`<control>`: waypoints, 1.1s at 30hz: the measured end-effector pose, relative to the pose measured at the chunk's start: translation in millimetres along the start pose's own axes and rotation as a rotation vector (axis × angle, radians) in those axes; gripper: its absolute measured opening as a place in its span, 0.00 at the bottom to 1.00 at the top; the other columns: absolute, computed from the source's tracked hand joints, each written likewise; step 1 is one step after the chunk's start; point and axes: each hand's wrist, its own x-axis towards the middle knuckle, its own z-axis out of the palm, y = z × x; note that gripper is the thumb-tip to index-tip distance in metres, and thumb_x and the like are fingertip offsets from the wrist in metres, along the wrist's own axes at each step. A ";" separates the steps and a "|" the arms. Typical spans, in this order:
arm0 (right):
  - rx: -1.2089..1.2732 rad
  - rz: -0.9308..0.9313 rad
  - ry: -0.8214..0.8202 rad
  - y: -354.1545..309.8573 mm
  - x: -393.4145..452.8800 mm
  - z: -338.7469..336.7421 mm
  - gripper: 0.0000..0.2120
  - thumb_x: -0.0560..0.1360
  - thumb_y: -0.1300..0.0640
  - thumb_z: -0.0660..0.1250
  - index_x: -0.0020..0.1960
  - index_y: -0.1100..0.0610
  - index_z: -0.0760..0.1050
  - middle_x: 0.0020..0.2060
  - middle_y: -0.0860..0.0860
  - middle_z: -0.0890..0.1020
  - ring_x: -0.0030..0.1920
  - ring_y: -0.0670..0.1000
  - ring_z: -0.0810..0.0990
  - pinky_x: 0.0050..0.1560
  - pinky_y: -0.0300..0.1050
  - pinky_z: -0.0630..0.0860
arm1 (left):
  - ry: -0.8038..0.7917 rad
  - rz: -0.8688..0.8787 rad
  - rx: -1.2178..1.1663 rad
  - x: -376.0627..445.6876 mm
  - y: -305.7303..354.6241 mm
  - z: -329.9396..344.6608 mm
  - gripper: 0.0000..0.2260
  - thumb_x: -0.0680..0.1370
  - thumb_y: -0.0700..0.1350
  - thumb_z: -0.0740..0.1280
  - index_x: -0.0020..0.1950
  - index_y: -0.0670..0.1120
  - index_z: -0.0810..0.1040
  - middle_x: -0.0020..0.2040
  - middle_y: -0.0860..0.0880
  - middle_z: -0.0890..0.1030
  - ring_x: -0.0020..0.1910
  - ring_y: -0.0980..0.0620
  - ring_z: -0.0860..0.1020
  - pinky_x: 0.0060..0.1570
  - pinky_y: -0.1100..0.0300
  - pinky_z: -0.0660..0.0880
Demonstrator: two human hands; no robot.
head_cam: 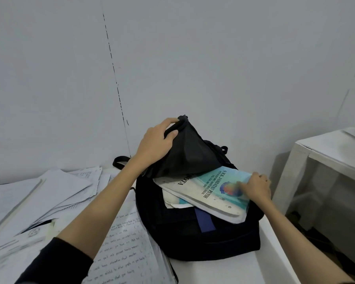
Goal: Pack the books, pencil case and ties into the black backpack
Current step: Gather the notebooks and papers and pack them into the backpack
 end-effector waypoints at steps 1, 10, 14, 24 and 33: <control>0.047 0.023 0.002 -1.3 0.9 1.9 0.28 0.73 0.50 0.69 0.65 0.64 0.65 0.63 0.62 0.68 0.64 0.61 0.66 0.61 0.53 0.69 | -0.002 0.003 -0.007 0.3 1.0 0.7 0.13 0.80 0.47 0.60 0.65 0.55 0.72 0.53 0.49 0.81 0.48 0.47 0.78 0.54 0.51 0.74; 0.587 0.307 0.125 -1.6 15.4 -2.0 0.18 0.69 0.59 0.73 0.54 0.68 0.74 0.48 0.60 0.78 0.52 0.63 0.78 0.51 0.52 0.75 | 0.014 -0.022 -0.077 3.8 2.5 1.1 0.13 0.80 0.45 0.61 0.64 0.52 0.74 0.58 0.54 0.79 0.55 0.50 0.76 0.57 0.56 0.71; 1.000 0.272 -0.052 -9.5 8.4 -1.3 0.07 0.69 0.63 0.71 0.43 0.63 0.75 0.37 0.57 0.77 0.34 0.55 0.76 0.35 0.45 0.75 | 0.032 -0.008 -0.086 8.8 7.8 0.5 0.13 0.80 0.45 0.61 0.64 0.52 0.75 0.55 0.57 0.79 0.54 0.50 0.77 0.56 0.57 0.71; 1.163 0.290 -0.100 -12.5 -14.1 22.4 0.10 0.76 0.68 0.62 0.54 0.64 0.78 0.44 0.59 0.79 0.38 0.54 0.77 0.36 0.44 0.75 | 0.079 0.185 -0.037 17.4 28.3 -9.3 0.14 0.81 0.44 0.60 0.65 0.55 0.76 0.60 0.57 0.80 0.61 0.53 0.76 0.62 0.55 0.72; 1.004 0.230 0.002 -46.5 -13.5 45.9 0.13 0.78 0.63 0.61 0.61 0.61 0.74 0.49 0.56 0.77 0.47 0.55 0.76 0.40 0.45 0.74 | 0.091 0.217 -0.074 17.1 19.1 -5.5 0.14 0.80 0.42 0.61 0.64 0.52 0.78 0.60 0.55 0.80 0.62 0.55 0.76 0.64 0.60 0.70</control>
